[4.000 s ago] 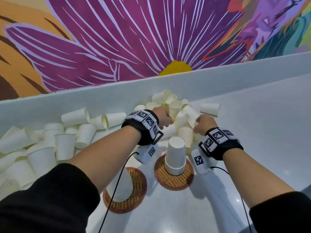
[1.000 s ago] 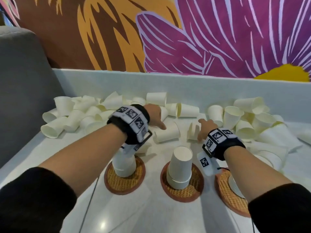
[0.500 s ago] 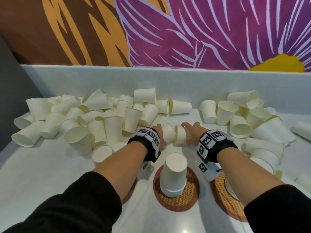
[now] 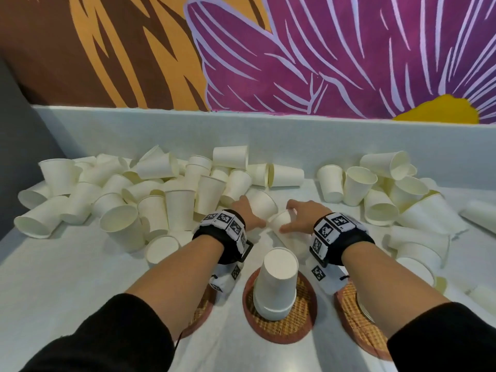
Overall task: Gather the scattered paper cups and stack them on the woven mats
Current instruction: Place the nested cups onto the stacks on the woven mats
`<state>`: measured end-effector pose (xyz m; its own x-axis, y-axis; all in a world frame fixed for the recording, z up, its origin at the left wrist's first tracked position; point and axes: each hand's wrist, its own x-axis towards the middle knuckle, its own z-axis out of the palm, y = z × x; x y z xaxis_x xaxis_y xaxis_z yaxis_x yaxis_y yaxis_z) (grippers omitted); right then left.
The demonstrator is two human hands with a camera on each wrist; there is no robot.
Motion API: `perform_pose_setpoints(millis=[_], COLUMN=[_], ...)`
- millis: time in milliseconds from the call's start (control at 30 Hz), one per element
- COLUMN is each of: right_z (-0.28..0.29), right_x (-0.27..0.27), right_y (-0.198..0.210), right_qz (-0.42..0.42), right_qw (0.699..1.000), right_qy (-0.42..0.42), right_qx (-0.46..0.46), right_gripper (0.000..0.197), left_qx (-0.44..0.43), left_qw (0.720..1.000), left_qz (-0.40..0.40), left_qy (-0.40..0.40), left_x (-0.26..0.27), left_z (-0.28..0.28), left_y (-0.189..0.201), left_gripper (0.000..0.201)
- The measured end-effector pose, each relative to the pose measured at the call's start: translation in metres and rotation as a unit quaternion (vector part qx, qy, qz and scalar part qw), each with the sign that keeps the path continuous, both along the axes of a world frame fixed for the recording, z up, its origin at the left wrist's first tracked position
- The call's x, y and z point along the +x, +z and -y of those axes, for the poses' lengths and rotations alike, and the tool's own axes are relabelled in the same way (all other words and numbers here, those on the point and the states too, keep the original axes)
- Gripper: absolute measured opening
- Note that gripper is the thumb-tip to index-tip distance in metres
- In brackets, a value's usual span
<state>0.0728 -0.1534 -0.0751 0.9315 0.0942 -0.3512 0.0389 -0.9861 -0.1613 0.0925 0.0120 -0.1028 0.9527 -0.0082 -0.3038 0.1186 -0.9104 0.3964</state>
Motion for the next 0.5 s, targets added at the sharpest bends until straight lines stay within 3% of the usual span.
perform_pose_setpoints(millis=[100,167,233,300,400,500], right_z=[0.009,0.019,0.027,0.032,0.029,0.019], right_x=[0.003,0.007,0.006,-0.001,-0.011,-0.024], right_y=[0.014,0.024,0.036,0.047,0.057,0.062], right_qz=[0.020,0.074,0.148,0.195,0.180,0.126], right_qw=[0.994,0.970,0.914,0.853,0.795,0.796], right_qy=[-0.072,-0.143,-0.225,-0.286,-0.310,-0.290], right_qx=[0.077,0.181,0.304,0.390,0.489,0.517], right_gripper=[0.037,0.027,0.017,0.022,0.031,0.028], left_qx=[-0.051,-0.087,-0.097,-0.095,-0.102,-0.117], left_qw=[0.998,0.995,0.993,0.994,0.994,0.991], left_qz=[0.024,0.032,0.040,0.045,0.048,0.066], left_qy=[0.035,0.048,0.045,0.032,0.008,-0.018], left_x=[-0.001,-0.003,-0.004,-0.007,-0.014,-0.022], left_z=[-0.008,-0.014,-0.020,-0.026,-0.028,-0.025], left_y=[0.014,0.026,0.040,0.051,0.060,0.066], left_gripper=[0.087,0.085,0.081,0.078,0.075,0.077])
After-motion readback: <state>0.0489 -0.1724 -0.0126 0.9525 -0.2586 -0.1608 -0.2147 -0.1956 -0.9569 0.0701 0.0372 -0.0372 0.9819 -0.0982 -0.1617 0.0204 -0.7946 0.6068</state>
